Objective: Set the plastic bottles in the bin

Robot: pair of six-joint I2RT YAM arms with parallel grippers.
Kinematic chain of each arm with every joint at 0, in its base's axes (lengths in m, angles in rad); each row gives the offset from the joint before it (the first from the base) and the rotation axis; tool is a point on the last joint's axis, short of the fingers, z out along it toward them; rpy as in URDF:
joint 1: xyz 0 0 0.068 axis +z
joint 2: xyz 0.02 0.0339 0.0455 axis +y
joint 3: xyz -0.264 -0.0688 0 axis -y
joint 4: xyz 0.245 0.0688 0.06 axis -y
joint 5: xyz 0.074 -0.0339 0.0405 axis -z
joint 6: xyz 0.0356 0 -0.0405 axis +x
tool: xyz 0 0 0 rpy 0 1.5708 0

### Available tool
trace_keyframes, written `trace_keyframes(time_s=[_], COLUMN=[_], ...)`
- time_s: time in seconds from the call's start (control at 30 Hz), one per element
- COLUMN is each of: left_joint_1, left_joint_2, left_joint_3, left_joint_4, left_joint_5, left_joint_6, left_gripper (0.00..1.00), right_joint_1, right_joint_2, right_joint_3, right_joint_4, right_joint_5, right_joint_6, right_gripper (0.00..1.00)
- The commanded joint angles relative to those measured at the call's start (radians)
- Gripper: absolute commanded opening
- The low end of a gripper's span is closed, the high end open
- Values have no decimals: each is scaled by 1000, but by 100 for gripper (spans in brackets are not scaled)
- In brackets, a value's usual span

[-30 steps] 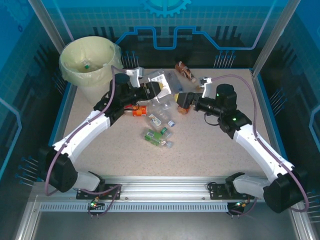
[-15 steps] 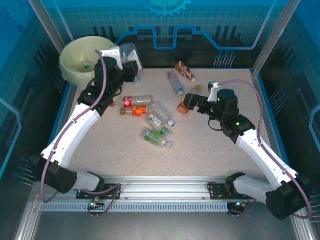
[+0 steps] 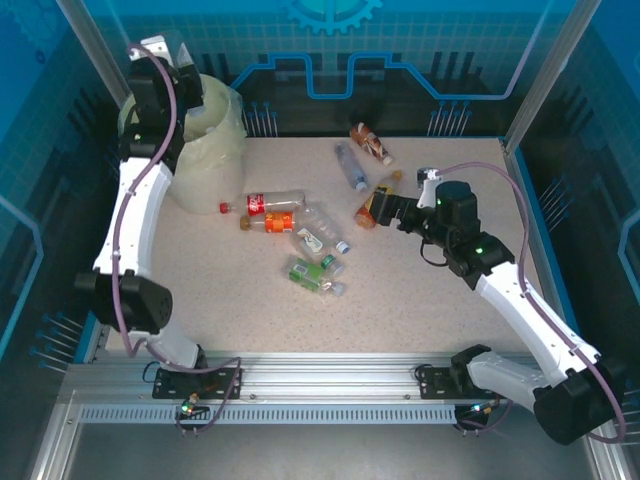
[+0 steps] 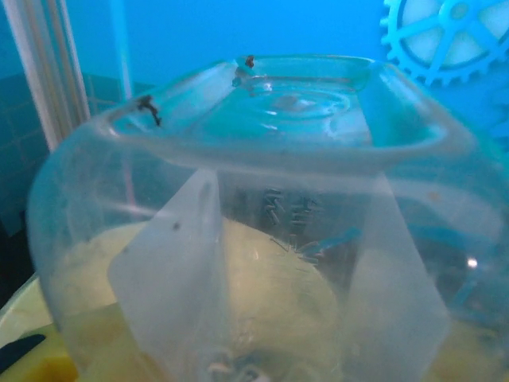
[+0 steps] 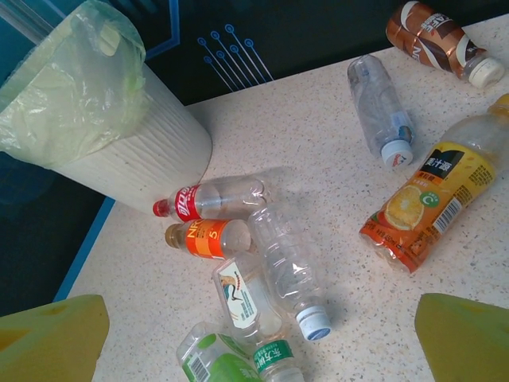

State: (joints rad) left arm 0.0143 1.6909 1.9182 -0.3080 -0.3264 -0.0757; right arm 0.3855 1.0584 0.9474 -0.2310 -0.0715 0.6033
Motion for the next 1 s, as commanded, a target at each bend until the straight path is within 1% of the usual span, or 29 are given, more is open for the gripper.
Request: trace_keyframes(time_s=[0.0, 0.1, 0.2, 0.3, 0.47, 0.57, 0.83, 0.9, 0.97], left_joint_1=[48, 76, 102, 129, 157, 158, 157, 156, 156], left_joint_2=[98, 183, 245, 285, 343, 377, 410, 409, 406], left_joint_3=[119, 223, 291, 314, 324, 340, 321, 320, 320], left_joint_4=[-104, -181, -226, -238, -248, -278, -301, -306, -306], left_joint_5=[143, 241, 339, 428, 553, 590, 618, 632, 637], left_joint_6=[27, 50, 57, 58, 72, 100, 139, 143, 143], left_gripper=[51, 51, 51, 51, 52, 53, 59, 64, 72], right_joint_1=[-6, -6, -5, -6, -6, -5, -7, -7, -7], right_joint_2=[-12, -15, -18, -20, -25, -20, -1, 11, 20], right_joint_3=[39, 54, 57, 49, 36, 39, 42, 42, 45], right_joint_4=[-51, -78, -90, -85, -80, -89, -100, -105, -105], right_joint_5=[-14, -13, -16, -44, -59, -68, -90, -92, -99], right_joint_6=[-34, -43, -57, -90, -99, -103, -115, -115, -115], right_gripper=[100, 100, 100, 100, 100, 100, 100, 100, 100])
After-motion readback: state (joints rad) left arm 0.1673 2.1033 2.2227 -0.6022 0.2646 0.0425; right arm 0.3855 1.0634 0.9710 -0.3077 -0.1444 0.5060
